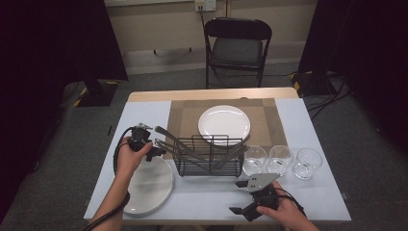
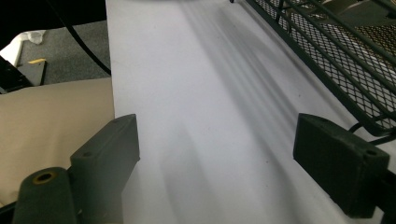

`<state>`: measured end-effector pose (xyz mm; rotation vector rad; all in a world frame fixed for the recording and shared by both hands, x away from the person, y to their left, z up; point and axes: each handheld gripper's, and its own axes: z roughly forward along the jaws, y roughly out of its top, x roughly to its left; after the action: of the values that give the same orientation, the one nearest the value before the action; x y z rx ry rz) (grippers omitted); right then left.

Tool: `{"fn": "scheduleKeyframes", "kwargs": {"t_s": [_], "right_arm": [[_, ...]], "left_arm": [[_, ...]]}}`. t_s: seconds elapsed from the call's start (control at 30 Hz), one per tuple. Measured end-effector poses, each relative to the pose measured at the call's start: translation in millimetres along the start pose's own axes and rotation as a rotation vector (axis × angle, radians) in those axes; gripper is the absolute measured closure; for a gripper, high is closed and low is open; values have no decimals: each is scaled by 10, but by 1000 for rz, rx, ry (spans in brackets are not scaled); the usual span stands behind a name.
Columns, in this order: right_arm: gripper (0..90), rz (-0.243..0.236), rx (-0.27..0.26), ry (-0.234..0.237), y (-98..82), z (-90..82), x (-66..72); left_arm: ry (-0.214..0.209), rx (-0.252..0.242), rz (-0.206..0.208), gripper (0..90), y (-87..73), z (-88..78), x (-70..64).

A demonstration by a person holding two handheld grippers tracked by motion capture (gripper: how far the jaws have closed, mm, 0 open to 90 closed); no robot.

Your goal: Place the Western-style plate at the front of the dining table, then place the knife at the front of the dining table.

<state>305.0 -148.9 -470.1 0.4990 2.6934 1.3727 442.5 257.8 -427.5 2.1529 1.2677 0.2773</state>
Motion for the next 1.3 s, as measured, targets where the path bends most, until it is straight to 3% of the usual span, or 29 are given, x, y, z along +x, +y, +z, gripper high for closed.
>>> {"fn": "scheduleKeyframes", "kwargs": {"t_s": [0.67, 1.3], "right_arm": [[135, 11, -9, -10, -16, -78, 1], [135, 8, 5, -7, -24, -58, -5]], "left_arm": [[-26, 17, -9, 193, -109, -211, -106], [-45, 14, 17, 192, -79, -404, -146]]}}
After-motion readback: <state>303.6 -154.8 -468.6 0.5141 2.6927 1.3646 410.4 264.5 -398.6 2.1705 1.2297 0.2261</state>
